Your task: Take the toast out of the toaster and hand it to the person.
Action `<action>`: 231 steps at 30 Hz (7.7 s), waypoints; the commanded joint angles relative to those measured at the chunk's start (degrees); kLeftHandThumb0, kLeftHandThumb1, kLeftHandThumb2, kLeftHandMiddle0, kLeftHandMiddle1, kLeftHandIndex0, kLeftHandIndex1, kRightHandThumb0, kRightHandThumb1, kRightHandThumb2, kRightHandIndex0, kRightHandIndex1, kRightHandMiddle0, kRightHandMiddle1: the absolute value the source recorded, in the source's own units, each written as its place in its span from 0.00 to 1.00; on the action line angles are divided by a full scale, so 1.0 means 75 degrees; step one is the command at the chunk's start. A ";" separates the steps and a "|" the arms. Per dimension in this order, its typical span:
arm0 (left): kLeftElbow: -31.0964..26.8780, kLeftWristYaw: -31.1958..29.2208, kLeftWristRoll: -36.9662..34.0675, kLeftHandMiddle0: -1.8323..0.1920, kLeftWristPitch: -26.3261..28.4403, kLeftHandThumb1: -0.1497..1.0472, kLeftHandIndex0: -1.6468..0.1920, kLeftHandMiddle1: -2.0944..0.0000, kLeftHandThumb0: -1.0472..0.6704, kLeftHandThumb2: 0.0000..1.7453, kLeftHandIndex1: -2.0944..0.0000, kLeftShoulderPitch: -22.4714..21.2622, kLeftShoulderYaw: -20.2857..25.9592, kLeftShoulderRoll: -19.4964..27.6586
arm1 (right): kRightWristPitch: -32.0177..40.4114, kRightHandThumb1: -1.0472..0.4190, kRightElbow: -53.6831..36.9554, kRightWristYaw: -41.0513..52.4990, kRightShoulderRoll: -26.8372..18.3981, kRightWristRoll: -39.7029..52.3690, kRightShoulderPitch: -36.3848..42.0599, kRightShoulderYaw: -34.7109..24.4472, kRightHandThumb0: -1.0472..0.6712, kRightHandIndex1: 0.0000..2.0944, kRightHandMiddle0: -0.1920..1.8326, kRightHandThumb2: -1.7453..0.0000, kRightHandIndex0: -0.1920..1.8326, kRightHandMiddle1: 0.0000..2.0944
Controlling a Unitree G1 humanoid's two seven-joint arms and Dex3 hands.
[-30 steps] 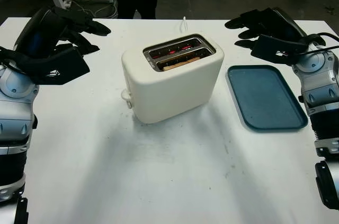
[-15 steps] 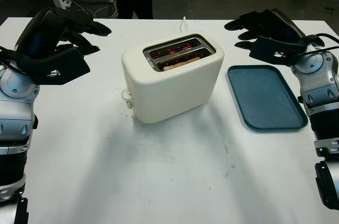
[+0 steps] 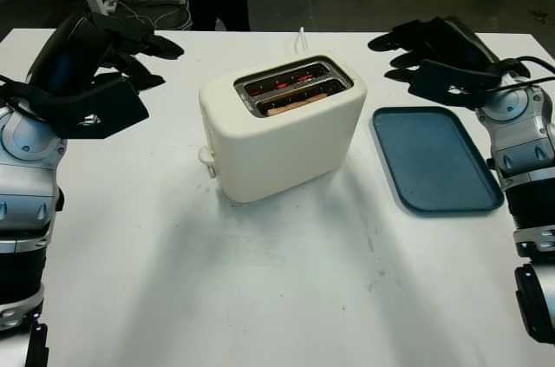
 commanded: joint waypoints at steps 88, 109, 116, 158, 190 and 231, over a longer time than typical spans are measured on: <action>0.0164 -0.0004 -0.0043 0.45 -0.0134 0.84 0.32 0.65 0.60 0.00 0.98 -0.0172 -0.0087 -0.0006 | -0.0554 0.09 0.0506 -0.0016 0.0039 0.0126 -0.0079 0.0069 0.48 0.00 0.49 0.96 0.55 0.00; 0.0060 -0.0034 -0.0032 0.46 0.0033 0.85 0.32 0.65 0.60 0.00 0.98 -0.0178 -0.0098 -0.0005 | -0.0511 0.09 0.0477 -0.0024 0.0054 0.0132 -0.0098 0.0057 0.48 0.00 0.50 0.97 0.56 0.00; 0.0040 -0.0012 -0.0072 0.45 0.0039 0.85 0.32 0.65 0.61 0.00 0.98 -0.0173 -0.0083 -0.0047 | -0.0553 0.09 0.0463 -0.0018 0.0036 0.0192 -0.0062 0.0006 0.48 0.01 0.50 0.97 0.56 0.00; 0.0113 0.0029 -0.0070 0.45 -0.0081 0.85 0.32 0.64 0.58 0.00 0.99 -0.0104 -0.0048 -0.0023 | -0.0696 0.09 0.0620 -0.0019 0.0047 0.0181 -0.0074 0.0042 0.47 0.00 0.50 0.96 0.56 0.00; 0.0091 0.0026 -0.0023 0.46 0.0040 0.85 0.32 0.65 0.59 0.00 0.99 -0.0086 -0.0082 -0.0058 | -0.0639 0.09 0.0593 0.0004 0.0045 0.0180 -0.0040 0.0090 0.46 0.00 0.50 0.96 0.56 0.00; 0.0151 -0.0004 -0.0044 0.47 -0.0033 0.86 0.33 0.66 0.57 0.00 0.99 -0.0054 -0.0100 -0.0040 | -0.0463 0.09 0.0387 0.0037 0.0095 0.0328 0.0074 0.0031 0.45 0.01 0.51 0.95 0.57 0.00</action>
